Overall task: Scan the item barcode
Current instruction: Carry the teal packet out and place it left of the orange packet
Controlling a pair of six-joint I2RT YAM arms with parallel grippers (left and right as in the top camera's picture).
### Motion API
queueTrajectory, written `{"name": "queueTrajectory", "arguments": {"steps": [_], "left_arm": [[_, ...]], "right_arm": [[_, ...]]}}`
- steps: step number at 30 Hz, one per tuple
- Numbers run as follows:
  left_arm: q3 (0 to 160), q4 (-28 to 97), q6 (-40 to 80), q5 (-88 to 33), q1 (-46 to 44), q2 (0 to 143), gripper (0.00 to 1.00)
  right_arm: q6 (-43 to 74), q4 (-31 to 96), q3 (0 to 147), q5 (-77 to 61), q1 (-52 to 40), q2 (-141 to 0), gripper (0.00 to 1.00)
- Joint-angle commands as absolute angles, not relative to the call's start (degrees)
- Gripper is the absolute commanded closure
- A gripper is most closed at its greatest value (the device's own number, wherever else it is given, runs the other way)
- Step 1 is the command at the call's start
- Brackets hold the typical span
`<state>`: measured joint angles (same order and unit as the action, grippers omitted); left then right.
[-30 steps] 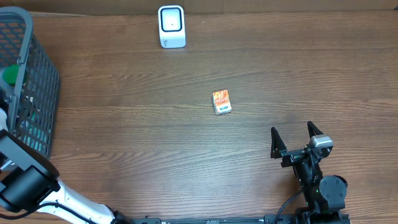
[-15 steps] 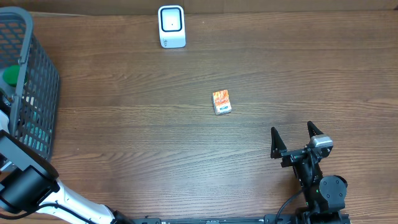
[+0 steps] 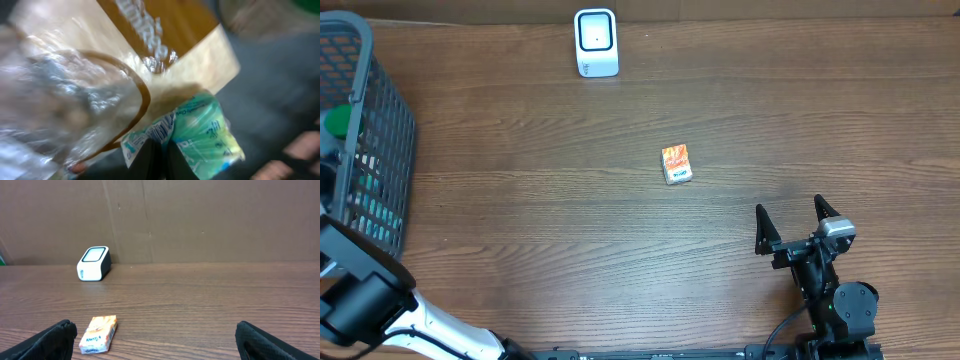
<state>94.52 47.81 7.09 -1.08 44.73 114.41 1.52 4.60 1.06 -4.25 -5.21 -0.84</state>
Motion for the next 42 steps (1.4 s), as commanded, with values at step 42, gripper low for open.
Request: {"name": "queueTrajectory", "arguments": {"steps": [42], "left_arm": [[80.8,36.9,62.7,-6.7,-21.8,110.6,0.96]], "right_arm": [[1.8,4.4,0.4,-4.4,-4.8,-0.2,0.0]]}}
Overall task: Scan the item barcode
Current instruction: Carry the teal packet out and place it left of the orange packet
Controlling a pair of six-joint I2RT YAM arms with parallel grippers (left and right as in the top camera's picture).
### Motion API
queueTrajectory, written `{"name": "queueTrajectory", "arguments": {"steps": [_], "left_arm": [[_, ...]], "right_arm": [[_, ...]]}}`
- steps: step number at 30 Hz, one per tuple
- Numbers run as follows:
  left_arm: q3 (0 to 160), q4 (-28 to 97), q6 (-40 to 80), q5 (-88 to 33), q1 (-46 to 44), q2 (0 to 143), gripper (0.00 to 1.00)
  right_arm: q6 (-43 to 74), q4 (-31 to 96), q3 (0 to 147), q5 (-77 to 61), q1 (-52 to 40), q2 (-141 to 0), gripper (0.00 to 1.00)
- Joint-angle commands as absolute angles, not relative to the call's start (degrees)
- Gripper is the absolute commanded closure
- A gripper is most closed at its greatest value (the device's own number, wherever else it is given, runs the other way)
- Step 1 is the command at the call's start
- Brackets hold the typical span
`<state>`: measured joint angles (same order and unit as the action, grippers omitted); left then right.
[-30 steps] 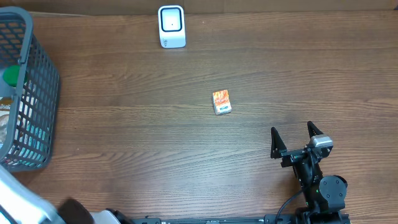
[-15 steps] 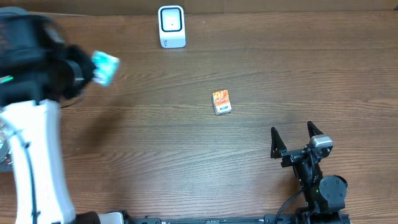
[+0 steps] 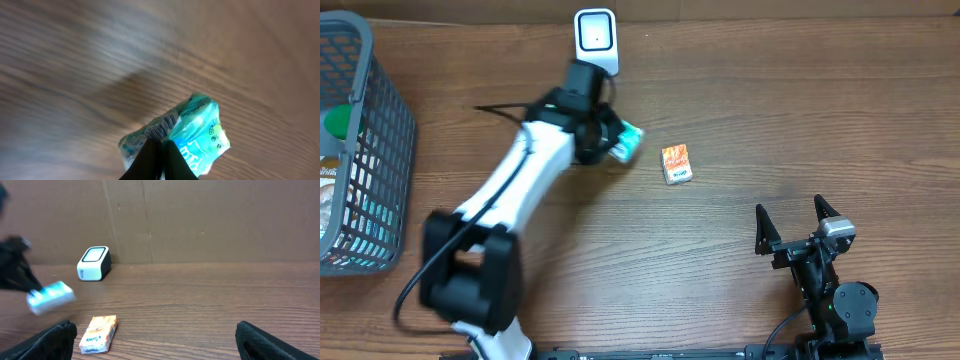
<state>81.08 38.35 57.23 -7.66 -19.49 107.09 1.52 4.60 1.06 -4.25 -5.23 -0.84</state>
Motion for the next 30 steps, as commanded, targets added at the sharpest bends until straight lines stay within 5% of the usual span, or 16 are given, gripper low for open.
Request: {"name": "queueTrajectory", "arguments": {"steps": [1,6,8,11,20,23,30], "left_arm": [[80.8,36.4,63.2,-6.6,-22.6,111.7,0.96],[80.8,35.8,63.0,-5.1,-24.8,114.0,0.95],[80.8,35.7,61.2,-5.3,-24.8,113.8,0.64],[81.1,36.2,58.5,-6.2,-24.5,113.1,0.49],[93.9,51.2,41.3,3.5,-22.4,102.9,0.45],[100.5,57.6,36.7,8.9,-20.7,98.8,0.29],[115.7,70.5,30.0,10.0,-6.2,90.6,0.27]], "right_arm": [[1.9,4.4,0.4,-4.4,-4.8,-0.2,0.0],[1.8,4.4,0.4,-4.4,-4.8,-0.2,0.0],[1.9,4.4,0.4,-4.4,-4.8,-0.2,0.0],[1.8,4.4,0.4,-4.4,-4.8,-0.2,0.0],[1.9,4.4,0.4,-4.4,-4.8,-0.2,0.0],[1.9,4.4,0.4,-4.4,-4.8,-0.2,0.0],[1.8,4.4,0.4,-4.4,-4.8,-0.2,0.0]]}}
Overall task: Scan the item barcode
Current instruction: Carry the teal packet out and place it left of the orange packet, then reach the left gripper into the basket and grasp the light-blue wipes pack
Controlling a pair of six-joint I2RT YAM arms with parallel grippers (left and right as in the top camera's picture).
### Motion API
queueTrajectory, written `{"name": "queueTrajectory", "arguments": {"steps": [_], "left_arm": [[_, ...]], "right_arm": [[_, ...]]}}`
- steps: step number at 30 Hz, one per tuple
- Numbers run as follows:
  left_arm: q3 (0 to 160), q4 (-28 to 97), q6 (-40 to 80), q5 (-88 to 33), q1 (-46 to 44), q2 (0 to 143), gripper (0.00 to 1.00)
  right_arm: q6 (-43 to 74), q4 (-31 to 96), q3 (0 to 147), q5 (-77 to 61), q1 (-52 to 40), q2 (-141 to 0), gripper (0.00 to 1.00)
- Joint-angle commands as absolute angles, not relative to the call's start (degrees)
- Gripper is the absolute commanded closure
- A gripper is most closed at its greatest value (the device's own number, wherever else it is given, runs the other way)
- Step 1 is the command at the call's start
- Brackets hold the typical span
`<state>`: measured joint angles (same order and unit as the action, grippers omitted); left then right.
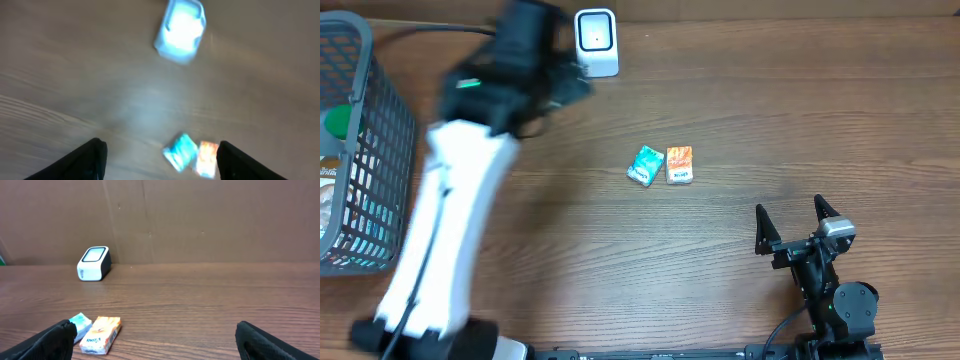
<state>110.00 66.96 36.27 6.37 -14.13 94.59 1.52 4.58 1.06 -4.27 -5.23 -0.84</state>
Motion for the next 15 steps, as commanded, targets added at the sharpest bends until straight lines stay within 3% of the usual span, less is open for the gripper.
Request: {"name": "queueTrajectory", "arguments": {"steps": [1,12,15], "left_arm": [[117.4,72.1,29.7,10.0,-2.9,89.5,0.26],[119.7,78.9,29.6,3.4,39.7,88.2,0.32],[118.5,78.9,29.6,0.4,46.3,91.5,0.34]], "right_arm": [[1.9,4.4,0.4,-4.4,-4.8,-0.2,0.0],[1.8,4.4,0.4,-4.4,-4.8,-0.2,0.0],[1.9,4.4,0.4,-4.4,-4.8,-0.2,0.0]]}}
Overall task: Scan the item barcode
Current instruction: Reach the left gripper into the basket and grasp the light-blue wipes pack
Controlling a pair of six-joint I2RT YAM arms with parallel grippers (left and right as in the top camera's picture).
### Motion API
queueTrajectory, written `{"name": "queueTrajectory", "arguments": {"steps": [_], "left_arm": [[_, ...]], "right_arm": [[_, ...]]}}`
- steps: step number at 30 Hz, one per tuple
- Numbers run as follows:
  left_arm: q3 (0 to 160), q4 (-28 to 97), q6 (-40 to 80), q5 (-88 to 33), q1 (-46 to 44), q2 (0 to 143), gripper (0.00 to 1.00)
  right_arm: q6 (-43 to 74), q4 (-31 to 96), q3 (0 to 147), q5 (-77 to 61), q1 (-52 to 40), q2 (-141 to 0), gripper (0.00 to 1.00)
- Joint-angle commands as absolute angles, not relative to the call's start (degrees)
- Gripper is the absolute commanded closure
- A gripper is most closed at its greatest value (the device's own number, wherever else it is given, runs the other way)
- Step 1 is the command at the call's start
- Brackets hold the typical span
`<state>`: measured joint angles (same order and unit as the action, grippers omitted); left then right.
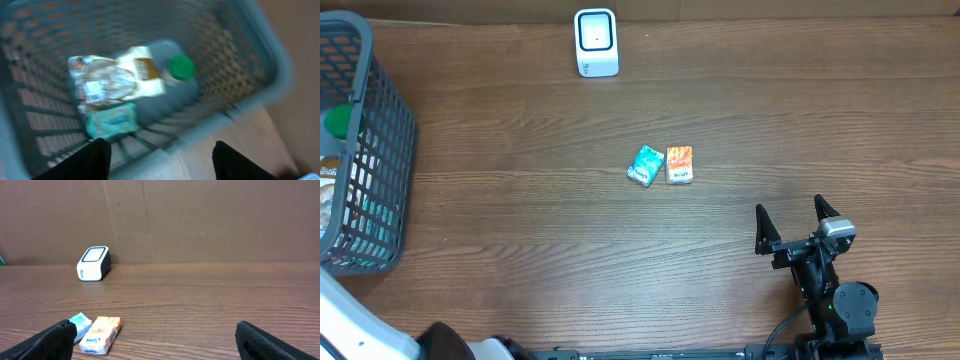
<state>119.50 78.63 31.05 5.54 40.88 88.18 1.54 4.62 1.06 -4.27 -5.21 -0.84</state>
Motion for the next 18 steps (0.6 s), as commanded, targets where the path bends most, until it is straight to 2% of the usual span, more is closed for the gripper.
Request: {"name": "queueTrajectory", "arguments": {"steps": [1,5,10,18], "left_arm": [[117.9,78.9,29.6,0.4,47.7,92.7,0.36],[114.5,79.8,29.2,2.8,51.2,98.3,0.39],[109.7,78.7,28.6,8.4,51.4,102.2,0.4],[102.5,73.7,26.9,8.6,51.2,104.7,0.4]], "right_arm": [[1.9,4.4,0.4,-4.4,-4.8,-0.2,0.0],[1.8,4.4,0.4,-4.4,-4.8,-0.2,0.0],[1.8,4.4,0.4,-4.4,-4.8,-0.2,0.0],[1.9,4.4,0.4,-4.4,-4.8,-0.2,0.0]]}}
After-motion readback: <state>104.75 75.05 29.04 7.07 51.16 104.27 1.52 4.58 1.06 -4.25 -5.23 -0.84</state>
